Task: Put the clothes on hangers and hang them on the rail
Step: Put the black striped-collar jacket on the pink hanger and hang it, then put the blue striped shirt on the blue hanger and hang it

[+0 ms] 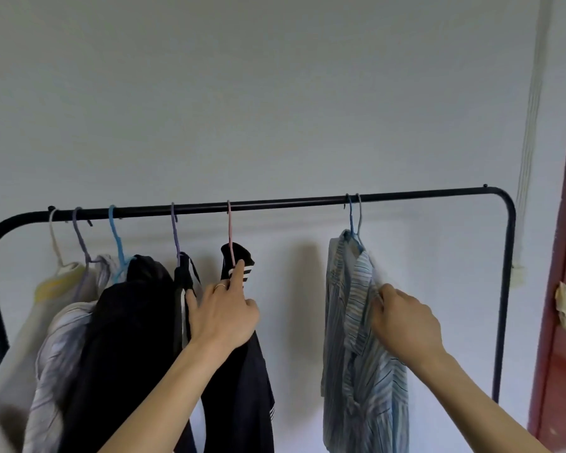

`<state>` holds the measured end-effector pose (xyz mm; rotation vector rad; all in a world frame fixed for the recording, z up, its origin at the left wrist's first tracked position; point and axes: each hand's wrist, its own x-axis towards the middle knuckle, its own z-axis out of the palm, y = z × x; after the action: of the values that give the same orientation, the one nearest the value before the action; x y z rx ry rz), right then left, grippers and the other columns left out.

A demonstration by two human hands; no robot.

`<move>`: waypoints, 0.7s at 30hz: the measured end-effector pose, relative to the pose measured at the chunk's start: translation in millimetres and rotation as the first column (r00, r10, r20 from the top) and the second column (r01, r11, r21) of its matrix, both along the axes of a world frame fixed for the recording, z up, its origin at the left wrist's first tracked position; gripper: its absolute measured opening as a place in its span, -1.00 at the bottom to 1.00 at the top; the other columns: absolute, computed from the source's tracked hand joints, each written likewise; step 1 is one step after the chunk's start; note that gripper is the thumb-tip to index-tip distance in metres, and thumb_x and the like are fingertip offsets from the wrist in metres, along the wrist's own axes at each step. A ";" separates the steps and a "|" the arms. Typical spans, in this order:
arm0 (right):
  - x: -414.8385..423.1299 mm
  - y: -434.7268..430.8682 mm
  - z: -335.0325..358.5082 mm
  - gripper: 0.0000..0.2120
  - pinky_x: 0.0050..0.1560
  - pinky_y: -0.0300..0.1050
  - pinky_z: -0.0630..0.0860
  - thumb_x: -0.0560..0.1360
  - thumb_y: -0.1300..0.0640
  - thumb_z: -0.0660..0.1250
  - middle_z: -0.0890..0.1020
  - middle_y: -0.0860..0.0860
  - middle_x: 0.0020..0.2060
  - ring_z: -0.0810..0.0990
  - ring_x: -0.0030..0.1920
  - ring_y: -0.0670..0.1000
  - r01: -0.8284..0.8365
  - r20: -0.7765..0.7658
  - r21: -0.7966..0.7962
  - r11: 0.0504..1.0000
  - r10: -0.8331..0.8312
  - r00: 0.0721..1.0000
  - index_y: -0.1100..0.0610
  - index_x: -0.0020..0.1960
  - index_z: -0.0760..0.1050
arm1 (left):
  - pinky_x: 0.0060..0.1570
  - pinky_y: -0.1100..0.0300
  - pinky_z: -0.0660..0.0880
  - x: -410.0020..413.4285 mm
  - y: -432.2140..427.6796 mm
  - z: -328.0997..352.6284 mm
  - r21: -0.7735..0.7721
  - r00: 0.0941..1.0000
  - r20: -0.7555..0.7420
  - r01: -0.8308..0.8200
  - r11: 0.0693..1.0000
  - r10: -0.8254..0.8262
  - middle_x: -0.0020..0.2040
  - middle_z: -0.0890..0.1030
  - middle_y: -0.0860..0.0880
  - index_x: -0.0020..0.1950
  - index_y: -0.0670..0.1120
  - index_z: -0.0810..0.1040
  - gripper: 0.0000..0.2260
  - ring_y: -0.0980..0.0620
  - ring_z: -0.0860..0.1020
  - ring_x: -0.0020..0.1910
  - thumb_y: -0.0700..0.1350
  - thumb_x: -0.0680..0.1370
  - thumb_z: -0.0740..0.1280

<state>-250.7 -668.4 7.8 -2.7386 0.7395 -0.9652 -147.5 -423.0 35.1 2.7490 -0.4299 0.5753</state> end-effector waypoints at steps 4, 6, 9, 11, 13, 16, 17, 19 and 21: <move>-3.6 -17.5 2.0 -0.70 -0.16 -0.05 0.36 0.59 -0.03 0.01 0.63 0.10 -0.09 0.45 -0.18 0.18 0.047 -0.058 0.087 0.995 -0.042 0.997 0.05 0.07 0.47 | 0.47 -0.24 -0.01 -3.5 -3.1 -6.0 0.030 0.995 0.061 -0.074 0.997 0.072 0.51 0.31 -0.04 0.60 0.07 -0.15 -0.33 -0.09 0.24 0.47 -0.03 0.55 0.09; -1.9 -35.2 2.3 -0.59 -0.12 -0.04 0.36 0.61 -0.13 -0.03 0.64 0.15 0.00 0.53 -0.07 0.22 0.040 -0.060 0.168 0.985 -0.031 0.998 0.04 0.14 0.51 | 0.47 -0.26 -0.03 -10.2 -7.1 -7.3 0.071 0.989 0.088 -0.123 0.990 0.117 0.57 0.17 -0.09 0.61 0.04 -0.14 -0.33 -0.12 0.13 0.53 -0.03 0.55 0.10; 0.2 -59.3 0.2 -0.56 -0.16 -0.03 0.44 0.62 -0.23 -0.06 0.64 0.13 -0.11 0.58 -0.09 0.24 -0.011 0.036 0.163 0.987 0.005 0.999 0.02 -0.07 0.45 | 0.46 -0.29 -0.03 -21.5 -15.2 -6.6 0.169 0.975 0.172 -0.172 0.971 0.142 0.61 -0.05 -0.15 0.60 0.00 -0.03 -0.35 -0.15 -0.06 0.57 0.02 0.56 0.14; -4.9 -72.6 1.9 -0.59 -0.24 -0.03 0.44 0.63 -0.20 -0.02 0.56 0.04 -0.28 0.55 -0.19 0.22 -0.077 0.163 0.172 0.982 0.049 0.985 0.05 -0.20 0.35 | 0.43 -0.31 -0.06 -27.8 -25.3 -3.2 0.188 0.958 0.270 -0.147 0.971 0.092 0.61 -0.08 -0.15 0.59 0.01 0.08 -0.37 -0.15 -0.09 0.57 0.05 0.54 0.18; -12.7 -84.2 4.0 -0.59 -0.32 -0.06 0.37 0.63 -0.18 0.01 0.47 -0.03 -0.38 0.50 -0.28 0.18 -0.117 0.261 0.128 0.985 0.081 0.962 0.05 -0.25 0.29 | 0.41 -0.29 -0.09 -30.8 -39.9 2.1 0.175 0.937 0.348 -0.079 0.981 0.013 0.61 -0.03 -0.15 0.56 0.01 0.17 -0.39 -0.13 -0.07 0.57 0.06 0.53 0.21; -20.4 -100.1 8.1 -0.60 -0.36 -0.07 0.33 0.64 -0.15 0.05 0.43 -0.06 -0.42 0.43 -0.36 0.13 -0.146 0.338 0.058 0.988 0.118 0.934 0.05 -0.27 0.26 | 0.45 -0.25 -0.14 -31.3 -69.6 11.8 0.166 0.946 0.307 0.048 0.985 -0.098 0.61 -0.07 -0.10 0.58 0.04 0.09 -0.40 -0.08 -0.12 0.57 0.08 0.56 0.17; -21.2 -104.5 12.9 -0.61 -0.36 -0.06 0.32 0.64 -0.15 0.06 0.42 -0.06 -0.42 0.43 -0.36 0.13 -0.145 0.351 0.048 0.988 0.119 0.929 0.06 -0.27 0.27 | 0.47 -0.25 -0.16 -30.3 -82.6 14.0 0.153 0.950 0.284 0.086 0.984 -0.127 0.61 -0.09 -0.09 0.58 0.06 0.06 -0.40 -0.07 -0.14 0.57 0.08 0.57 0.15; -16.7 -104.3 29.4 -0.61 -0.36 -0.06 0.31 0.64 -0.14 0.07 0.43 -0.04 -0.41 0.44 -0.35 0.15 -0.155 0.385 0.005 0.988 0.141 0.912 0.07 -0.26 0.28 | 0.48 -0.25 -0.18 -26.2 -103.2 16.8 0.124 0.958 0.233 0.141 0.982 -0.167 0.61 -0.11 -0.06 0.59 0.07 0.01 -0.39 -0.05 -0.16 0.57 0.10 0.58 0.15; -16.8 -97.5 48.7 -0.61 -0.36 -0.07 0.30 0.64 -0.13 0.08 0.44 -0.03 -0.40 0.43 -0.36 0.13 -0.159 0.412 -0.045 0.986 0.163 0.896 0.08 -0.25 0.29 | 0.48 -0.24 -0.17 -21.2 -123.6 16.3 0.082 0.960 0.191 0.194 0.977 -0.207 0.61 -0.11 -0.06 0.59 0.07 -0.04 -0.36 -0.05 -0.14 0.57 0.10 0.57 0.16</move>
<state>-267.4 -765.9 56.5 -2.4210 0.4248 -1.4450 -168.6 -546.6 51.4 2.6714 -0.7762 0.7978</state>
